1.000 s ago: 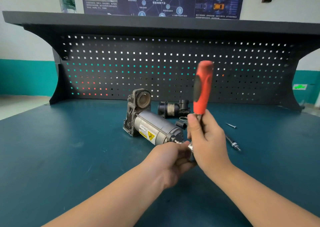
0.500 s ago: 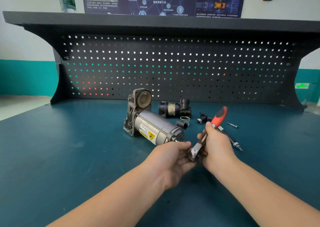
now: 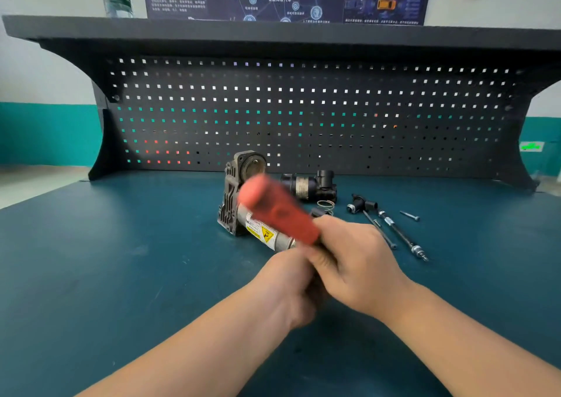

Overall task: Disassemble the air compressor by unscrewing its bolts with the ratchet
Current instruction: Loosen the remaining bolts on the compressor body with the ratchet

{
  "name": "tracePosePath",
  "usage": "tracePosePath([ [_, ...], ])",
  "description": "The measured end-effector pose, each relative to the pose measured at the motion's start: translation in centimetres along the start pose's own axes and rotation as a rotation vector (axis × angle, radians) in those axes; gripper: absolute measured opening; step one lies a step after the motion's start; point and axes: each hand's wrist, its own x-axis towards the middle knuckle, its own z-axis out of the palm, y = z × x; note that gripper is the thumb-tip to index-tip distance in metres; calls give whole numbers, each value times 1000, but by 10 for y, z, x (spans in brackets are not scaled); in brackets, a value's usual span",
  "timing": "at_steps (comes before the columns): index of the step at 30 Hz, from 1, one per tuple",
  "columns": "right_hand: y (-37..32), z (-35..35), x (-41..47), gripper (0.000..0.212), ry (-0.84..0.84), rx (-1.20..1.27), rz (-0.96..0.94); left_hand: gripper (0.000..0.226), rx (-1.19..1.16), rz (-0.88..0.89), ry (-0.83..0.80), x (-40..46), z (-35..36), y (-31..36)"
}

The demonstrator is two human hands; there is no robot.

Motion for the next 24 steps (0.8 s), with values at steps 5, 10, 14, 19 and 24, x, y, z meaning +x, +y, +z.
tracePosePath([
  [5,5,2,3,27,273,343,764,10,49,-39,44,3,5,1],
  [10,29,6,1,31,453,676,1520,8,39,-52,66,5,4,2],
  [14,33,9,-4,30,522,853,1805,8,49,-47,68,5,4,1],
  [19,28,9,-1,29,513,794,1528,7,49,-50,78,6,4,1],
  [24,6,2,4,29,316,421,823,10,39,-30,80,4,5,1],
])
